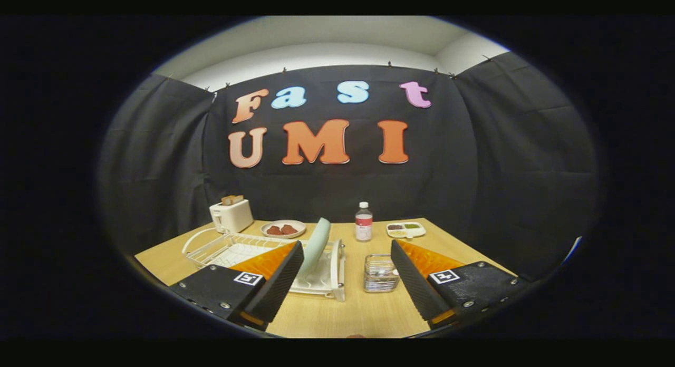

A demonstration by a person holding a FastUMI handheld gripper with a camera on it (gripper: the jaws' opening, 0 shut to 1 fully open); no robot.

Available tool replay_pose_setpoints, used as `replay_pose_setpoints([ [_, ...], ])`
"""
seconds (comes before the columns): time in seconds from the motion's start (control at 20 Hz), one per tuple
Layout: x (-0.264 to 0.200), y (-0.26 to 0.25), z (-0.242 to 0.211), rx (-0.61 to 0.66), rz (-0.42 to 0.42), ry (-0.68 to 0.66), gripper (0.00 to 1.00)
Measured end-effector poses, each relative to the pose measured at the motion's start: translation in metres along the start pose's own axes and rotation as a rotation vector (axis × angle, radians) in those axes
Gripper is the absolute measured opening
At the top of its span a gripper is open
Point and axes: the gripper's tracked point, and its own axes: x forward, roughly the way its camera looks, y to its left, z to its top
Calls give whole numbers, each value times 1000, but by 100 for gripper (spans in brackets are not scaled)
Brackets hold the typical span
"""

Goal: Take the plate from the dish rack, then take the spoon from the basket and place it into the plate.

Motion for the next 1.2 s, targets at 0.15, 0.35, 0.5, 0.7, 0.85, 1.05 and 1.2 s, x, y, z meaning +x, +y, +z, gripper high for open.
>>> replay_pose_setpoints([
  [0.15,30,18,-5,42,36,66,99],
  [0.35,78,23,-15,16,2,129,99],
  [0.5,112,29,-32,6,-32,194,99],
  [0.7,145,34,-56,43,-75,297,99],
  [0.85,161,38,-69,91,-107,360,99],
  [1.05,175,45,-80,93,-138,427,90],
  [1.2,178,51,-87,73,-156,468,76],
])
